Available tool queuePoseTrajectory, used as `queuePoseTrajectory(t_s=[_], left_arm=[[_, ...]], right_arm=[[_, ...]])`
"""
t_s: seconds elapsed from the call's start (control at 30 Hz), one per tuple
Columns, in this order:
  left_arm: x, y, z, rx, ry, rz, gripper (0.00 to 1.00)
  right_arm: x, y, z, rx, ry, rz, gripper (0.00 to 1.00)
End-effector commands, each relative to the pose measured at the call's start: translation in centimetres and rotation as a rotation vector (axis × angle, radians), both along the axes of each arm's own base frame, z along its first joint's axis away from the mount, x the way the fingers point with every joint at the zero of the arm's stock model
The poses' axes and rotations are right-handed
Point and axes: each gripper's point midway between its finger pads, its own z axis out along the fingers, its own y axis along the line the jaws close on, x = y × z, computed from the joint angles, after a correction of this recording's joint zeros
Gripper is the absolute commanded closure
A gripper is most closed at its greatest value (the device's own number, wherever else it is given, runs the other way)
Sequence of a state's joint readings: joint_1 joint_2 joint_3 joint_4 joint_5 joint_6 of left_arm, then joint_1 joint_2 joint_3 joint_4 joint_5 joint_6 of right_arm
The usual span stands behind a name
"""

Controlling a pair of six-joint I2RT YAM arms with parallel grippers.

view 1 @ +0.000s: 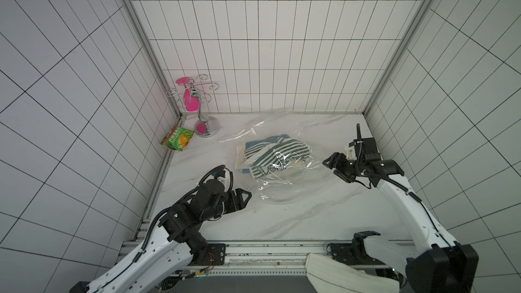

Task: Place the folded towel into the vacuum bag
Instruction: Adjust the vacuum bag at the center of the board.

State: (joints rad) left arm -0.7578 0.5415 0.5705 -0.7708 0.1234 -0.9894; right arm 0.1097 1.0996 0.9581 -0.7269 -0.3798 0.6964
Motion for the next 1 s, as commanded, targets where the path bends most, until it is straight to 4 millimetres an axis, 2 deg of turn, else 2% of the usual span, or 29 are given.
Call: queuePoseTrajectory(t_s=[0.0,0.23,0.43,0.57,0.67,0.73,0.9,0.93,0.97], left_arm=[[0.4,-0.1,-0.7,-0.091,0.064,0.116,0.19],[2.0,-2.7,-3.4,-0.244,0.105,0.152,0.15],[3.6,-3.7,-3.0,-0.373,0.024,0.220,0.14],[3.8,-4.3,-2.9,-0.395,-0.016,0.250,0.21],[3.5,-4.3,-3.3,-0.387,-0.011,0.270,0.31],[3.4,-4.3,-3.4,-0.385,-0.002,0.274,0.43],[1.9,-3.4,-4.6,-0.332,0.082,0.286,0.89],[1.5,-2.9,-4.8,-0.309,0.103,0.292,0.97],[1.0,-2.1,-4.8,-0.280,0.121,0.298,1.00]], right_arm=[[-0.4,-0.8,1.0,-0.003,-0.002,-0.002,0.30],[0.5,-2.4,0.6,0.011,-0.015,-0.073,0.31],[0.1,-4.2,-0.8,0.017,0.014,-0.118,0.31],[-0.3,-5.4,-2.1,0.022,0.043,-0.150,0.31],[0.0,-6.3,-2.1,0.025,0.022,-0.175,0.31],[-0.2,-7.0,-2.3,0.020,0.023,-0.198,0.31],[0.0,-8.7,-2.2,0.014,0.018,-0.243,0.31],[0.2,-8.9,-2.0,0.001,0.011,-0.246,0.30],[0.6,-9.0,-1.9,-0.004,0.003,-0.242,0.30]])
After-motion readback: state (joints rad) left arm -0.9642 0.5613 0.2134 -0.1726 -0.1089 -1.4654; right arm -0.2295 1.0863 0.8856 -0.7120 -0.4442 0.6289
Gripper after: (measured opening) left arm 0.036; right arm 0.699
